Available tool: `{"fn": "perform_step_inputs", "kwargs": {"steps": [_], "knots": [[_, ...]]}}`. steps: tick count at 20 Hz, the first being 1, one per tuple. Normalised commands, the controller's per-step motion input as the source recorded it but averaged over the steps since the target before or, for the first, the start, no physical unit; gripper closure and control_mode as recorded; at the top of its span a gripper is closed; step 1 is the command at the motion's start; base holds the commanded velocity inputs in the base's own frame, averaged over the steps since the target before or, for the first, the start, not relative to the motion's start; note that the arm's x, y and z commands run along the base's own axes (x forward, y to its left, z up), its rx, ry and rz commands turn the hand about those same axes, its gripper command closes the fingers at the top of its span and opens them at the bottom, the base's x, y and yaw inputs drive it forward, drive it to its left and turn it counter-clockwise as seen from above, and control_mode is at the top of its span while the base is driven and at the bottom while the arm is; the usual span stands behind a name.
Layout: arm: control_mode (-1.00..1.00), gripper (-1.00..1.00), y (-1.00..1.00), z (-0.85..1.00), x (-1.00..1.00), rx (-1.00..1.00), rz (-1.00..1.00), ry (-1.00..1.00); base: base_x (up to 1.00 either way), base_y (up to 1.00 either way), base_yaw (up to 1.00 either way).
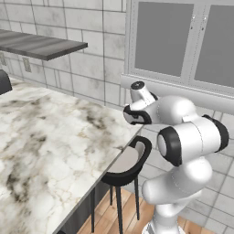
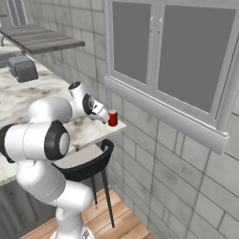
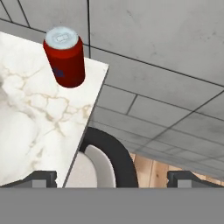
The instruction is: Four empty soda cans are scattered around the kitchen. Gather all the cans and cluster them next to the stove for recycling.
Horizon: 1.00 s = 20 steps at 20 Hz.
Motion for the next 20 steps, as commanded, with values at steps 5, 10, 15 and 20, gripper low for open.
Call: {"fn": "perform_step_inputs", "kwargs": {"steps": [5, 10, 15, 20], "knots": [[-1.00, -1.00, 0.00, -0.05, 0.22, 0.00, 0.00, 0.00, 0.00, 0.00, 0.00], [-1.00, -1.00, 0.00, -0.06, 0.22, 0.00, 0.00, 0.00, 0.00, 0.00, 0.00], [-1.00, -1.00, 0.00, -0.07, 0.19, 0.00, 0.00, 0.00, 0.00, 0.00, 0.00], [-1.00, -1.00, 0.00, -0.10, 0.18, 0.00, 0.00, -0.01, 0.00, 0.00, 0.00]]}}
